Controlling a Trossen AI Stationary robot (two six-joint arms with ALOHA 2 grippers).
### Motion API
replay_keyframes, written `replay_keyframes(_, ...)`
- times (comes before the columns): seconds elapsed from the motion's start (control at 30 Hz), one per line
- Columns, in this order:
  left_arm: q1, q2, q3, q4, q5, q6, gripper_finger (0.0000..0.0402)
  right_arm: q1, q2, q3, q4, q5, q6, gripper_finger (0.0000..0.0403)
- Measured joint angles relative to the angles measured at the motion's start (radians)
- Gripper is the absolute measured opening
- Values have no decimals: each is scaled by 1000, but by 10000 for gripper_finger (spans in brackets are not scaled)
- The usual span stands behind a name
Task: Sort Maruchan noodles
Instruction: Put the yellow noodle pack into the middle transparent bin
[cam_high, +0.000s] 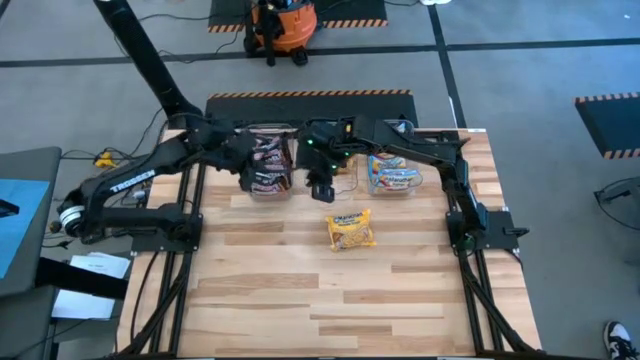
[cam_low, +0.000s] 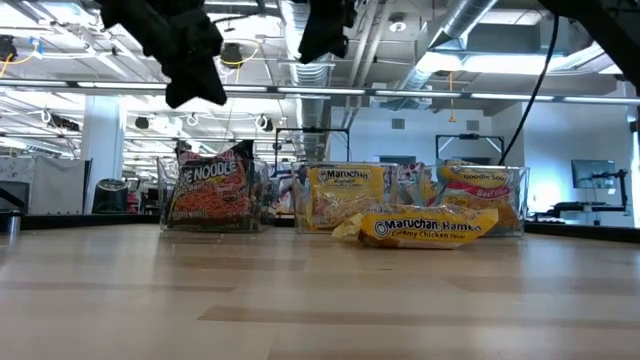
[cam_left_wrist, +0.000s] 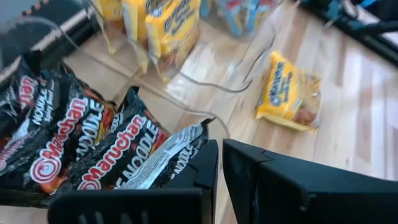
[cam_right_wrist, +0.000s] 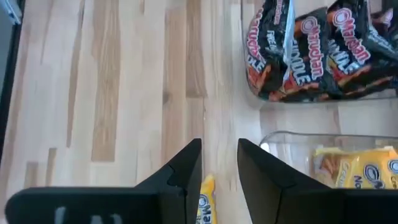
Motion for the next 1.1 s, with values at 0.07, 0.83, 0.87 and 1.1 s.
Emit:
replay_keyframes(0.07,0,-34,0,-6,4,-4,11,6,-3,0,-38,0,3,127)
replay_keyframes(0.83,-1,-149,0,-83,32,-28,11,91,-61,-353,-349,-134,-7,121)
replay_keyframes(0.87,-1,-149,0,-88,32,-27,11,98,-75,-388,-344,-134,-2,121)
replay_keyframes(1.1,-1,-147,0,-90,32,-19,11,132,-206,-649,-263,-134,99,120)
